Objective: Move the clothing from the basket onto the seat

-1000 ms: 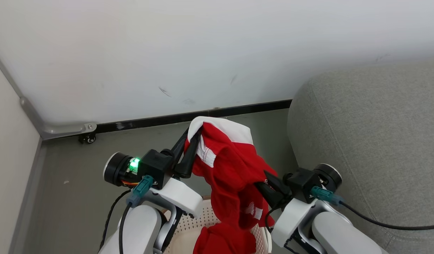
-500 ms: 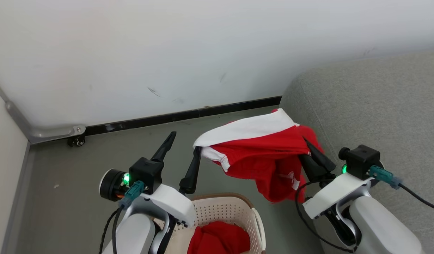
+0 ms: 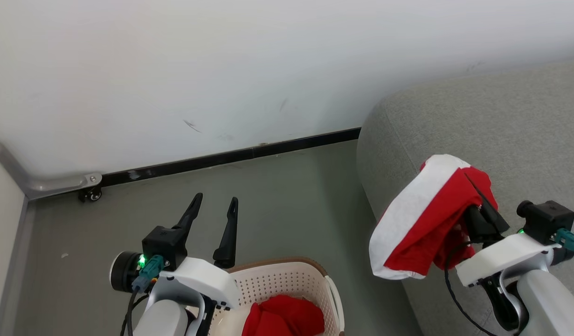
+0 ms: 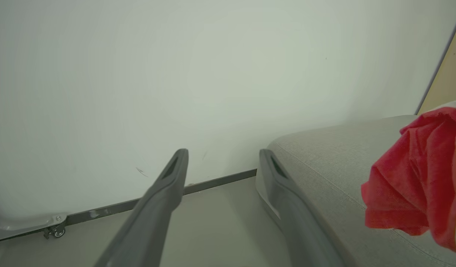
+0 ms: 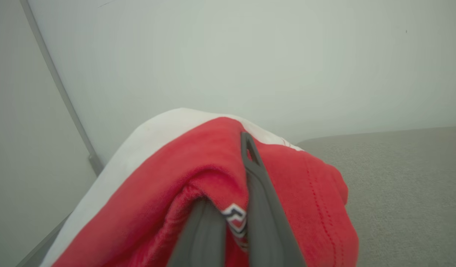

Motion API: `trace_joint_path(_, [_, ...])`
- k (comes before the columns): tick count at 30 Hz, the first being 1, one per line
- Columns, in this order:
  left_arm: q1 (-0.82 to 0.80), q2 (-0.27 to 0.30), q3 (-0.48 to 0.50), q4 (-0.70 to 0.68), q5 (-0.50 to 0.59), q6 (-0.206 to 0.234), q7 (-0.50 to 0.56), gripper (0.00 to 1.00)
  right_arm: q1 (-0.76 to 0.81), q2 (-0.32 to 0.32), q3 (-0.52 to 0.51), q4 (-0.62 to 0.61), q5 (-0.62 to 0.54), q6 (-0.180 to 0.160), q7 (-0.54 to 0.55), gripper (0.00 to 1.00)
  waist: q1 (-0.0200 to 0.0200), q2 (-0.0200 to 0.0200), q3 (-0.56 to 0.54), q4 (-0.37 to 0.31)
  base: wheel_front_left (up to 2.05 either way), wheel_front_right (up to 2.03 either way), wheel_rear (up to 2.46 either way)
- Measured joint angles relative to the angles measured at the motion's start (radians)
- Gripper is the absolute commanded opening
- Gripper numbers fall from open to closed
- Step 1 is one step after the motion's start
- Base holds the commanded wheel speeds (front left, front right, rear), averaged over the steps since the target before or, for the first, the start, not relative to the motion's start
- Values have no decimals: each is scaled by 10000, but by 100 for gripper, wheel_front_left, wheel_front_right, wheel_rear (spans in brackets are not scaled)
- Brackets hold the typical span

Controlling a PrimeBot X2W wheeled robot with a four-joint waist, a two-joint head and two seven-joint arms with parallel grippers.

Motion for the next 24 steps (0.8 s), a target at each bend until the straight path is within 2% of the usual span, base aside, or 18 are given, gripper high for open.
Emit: trace_joint_path(24, [779,-198,395,-790,-173,-4,-58,100,2374,439,-1814,-1356,-738,0,13,0,0,0,-186,-1342,0,0,0])
